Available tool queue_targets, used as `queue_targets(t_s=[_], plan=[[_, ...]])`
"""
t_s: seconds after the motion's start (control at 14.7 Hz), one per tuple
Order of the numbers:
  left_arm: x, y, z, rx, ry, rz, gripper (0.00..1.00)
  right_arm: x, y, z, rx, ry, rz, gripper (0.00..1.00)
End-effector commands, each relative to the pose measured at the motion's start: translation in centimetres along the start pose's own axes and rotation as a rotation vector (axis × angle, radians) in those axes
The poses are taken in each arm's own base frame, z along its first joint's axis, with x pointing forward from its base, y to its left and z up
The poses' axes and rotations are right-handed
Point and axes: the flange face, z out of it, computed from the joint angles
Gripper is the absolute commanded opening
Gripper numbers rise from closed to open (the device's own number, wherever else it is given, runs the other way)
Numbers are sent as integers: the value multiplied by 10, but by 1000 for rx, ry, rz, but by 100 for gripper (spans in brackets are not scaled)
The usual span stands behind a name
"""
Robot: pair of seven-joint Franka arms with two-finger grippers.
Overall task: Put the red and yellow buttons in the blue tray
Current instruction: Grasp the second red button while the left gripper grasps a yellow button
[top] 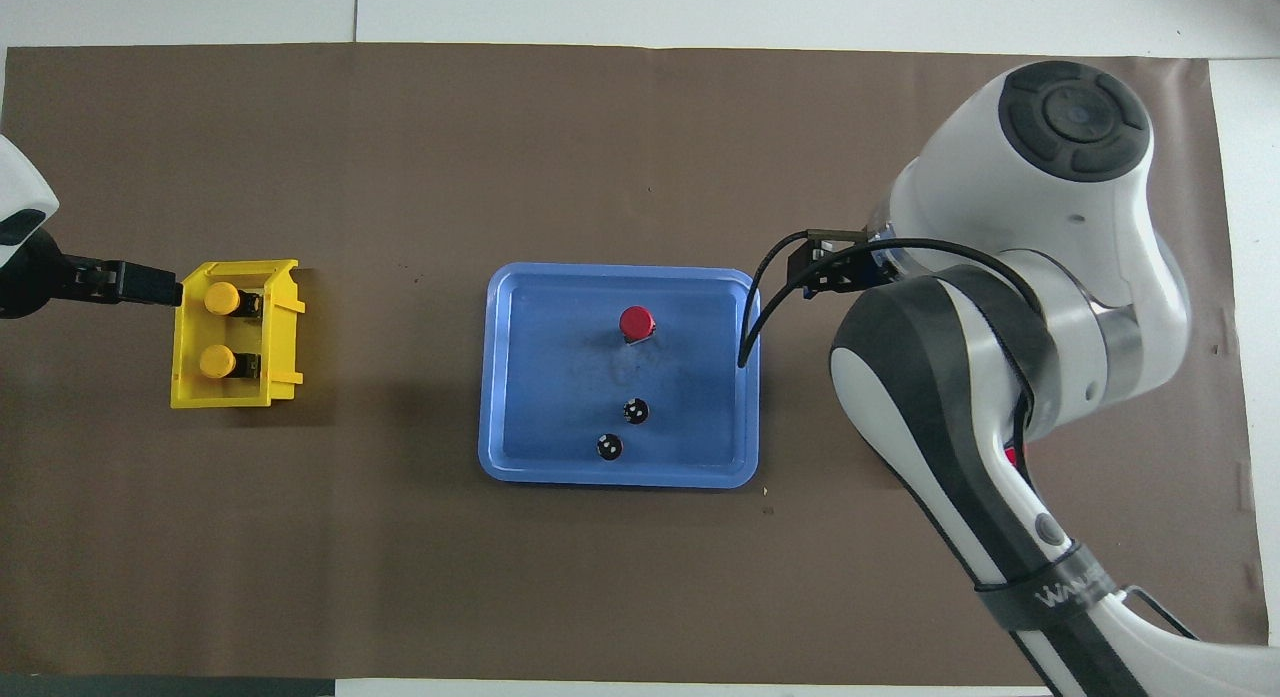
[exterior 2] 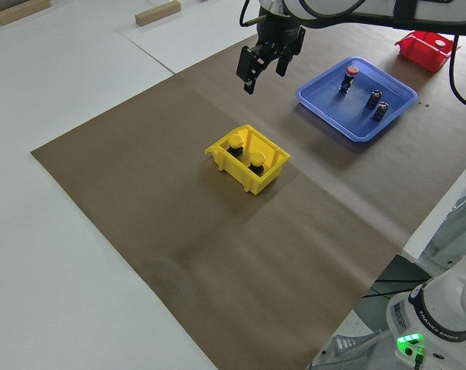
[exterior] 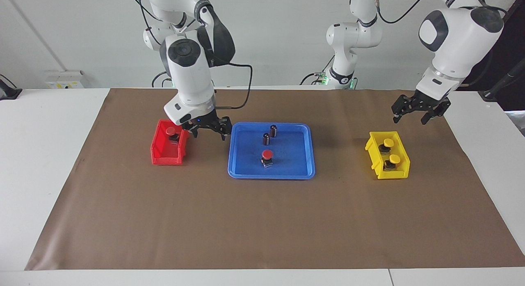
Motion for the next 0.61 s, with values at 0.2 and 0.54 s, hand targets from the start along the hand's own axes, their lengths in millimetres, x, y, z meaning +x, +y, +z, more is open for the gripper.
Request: queue_targets(t_s=[0.2, 0.54], plan=[[29, -38, 101, 37, 25, -17, 82, -11, 106, 23, 29, -1, -91, 99], [18, -27, 134, 34, 20, -108, 73, -14, 147, 35, 36, -24, -115, 99]])
